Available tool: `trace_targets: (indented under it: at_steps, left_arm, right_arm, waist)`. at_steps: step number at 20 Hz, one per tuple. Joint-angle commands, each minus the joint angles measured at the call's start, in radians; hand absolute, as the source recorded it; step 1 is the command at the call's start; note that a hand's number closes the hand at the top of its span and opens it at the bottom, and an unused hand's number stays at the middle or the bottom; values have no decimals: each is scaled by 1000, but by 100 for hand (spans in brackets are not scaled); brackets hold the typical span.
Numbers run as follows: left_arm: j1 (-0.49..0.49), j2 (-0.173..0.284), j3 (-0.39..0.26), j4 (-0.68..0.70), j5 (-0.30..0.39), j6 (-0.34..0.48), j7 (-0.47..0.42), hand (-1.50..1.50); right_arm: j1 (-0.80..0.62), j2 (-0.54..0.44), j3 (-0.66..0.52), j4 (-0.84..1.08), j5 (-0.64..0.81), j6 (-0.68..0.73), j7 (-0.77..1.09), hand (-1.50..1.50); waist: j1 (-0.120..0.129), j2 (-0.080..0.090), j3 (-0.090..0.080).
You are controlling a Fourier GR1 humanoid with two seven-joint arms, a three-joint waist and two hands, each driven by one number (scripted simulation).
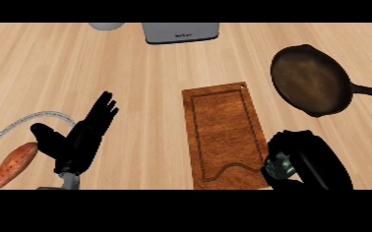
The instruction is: Pick the eggplant from the cutting board and place it in the pan
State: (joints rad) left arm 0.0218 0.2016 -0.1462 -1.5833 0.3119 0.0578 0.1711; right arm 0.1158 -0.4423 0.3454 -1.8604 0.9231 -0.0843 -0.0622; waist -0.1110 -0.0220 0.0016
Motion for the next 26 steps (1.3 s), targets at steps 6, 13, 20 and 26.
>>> trace_targets:
  at_steps: [6,13,20,26]
  left_arm:
    - [-14,-6,-37,-18,-7,-33,20,0]
    - [-63,-7,-15,3,0,-71,50,0]
    - [-85,-35,-27,-13,-27,-67,69,0]
    - [-159,-62,-28,28,-43,-49,91,0]
  right_arm:
    - [289,-47,-327,-226,-537,20,-137,150]
    - [98,-44,-490,153,-573,36,-300,150]
    - [-189,11,-497,487,-454,-93,-369,150]
    - [-424,8,-616,825,-457,-237,-461,150]
  waist:
    - [74,17,0]
    - [112,23,-1]
    - [122,24,-1]
    - [130,29,0]
